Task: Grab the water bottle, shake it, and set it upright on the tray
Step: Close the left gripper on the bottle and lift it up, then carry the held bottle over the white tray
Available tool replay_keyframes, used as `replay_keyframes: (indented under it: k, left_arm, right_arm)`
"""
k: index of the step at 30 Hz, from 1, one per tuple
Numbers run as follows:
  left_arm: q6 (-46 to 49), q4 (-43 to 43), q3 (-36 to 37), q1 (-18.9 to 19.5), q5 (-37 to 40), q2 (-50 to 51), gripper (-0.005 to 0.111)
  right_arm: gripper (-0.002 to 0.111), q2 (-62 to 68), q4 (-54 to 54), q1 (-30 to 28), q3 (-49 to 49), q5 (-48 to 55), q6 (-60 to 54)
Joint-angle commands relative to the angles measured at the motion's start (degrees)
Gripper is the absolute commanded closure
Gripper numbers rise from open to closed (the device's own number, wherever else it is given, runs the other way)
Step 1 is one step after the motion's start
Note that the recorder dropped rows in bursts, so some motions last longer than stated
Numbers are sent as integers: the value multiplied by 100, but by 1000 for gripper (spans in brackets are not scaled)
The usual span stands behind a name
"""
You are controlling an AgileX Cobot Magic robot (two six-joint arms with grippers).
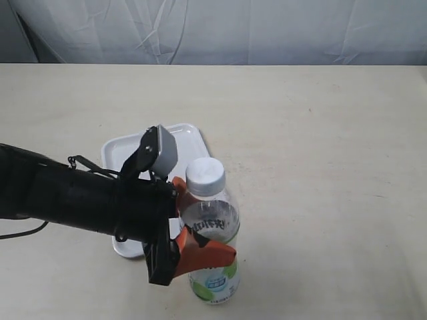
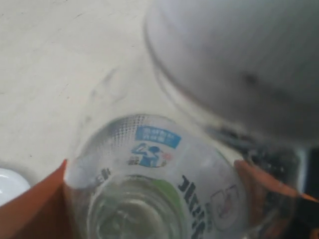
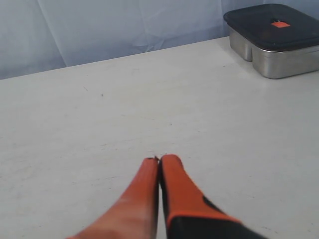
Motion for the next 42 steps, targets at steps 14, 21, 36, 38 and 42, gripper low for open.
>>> replay_keyframes:
  k: [14,21,36,38,42]
  left_arm:
    - [-47,150,-508,-49,-1543,-1018,107]
    - [-301,150,-1654,-49,-3180,-2372,107]
    - [-1498,150,-1500,-49,-4171,-2869,107]
    - [-1526,150,-1168,-49,-4684,-2760,107]
    - [-1616,150,-897,-36,-4602,-2356,107]
  right_arm:
    - [104,-19,-9,-27,8,-35,-18]
    - [104,-19,-9,-27,8,-35,-18]
    - [104,-19,-9,-27,8,-35,-18]
    - [104,-19,-9,-27,8,-35,-18]
    - [104,-19,-9,-27,8,-35,-18]
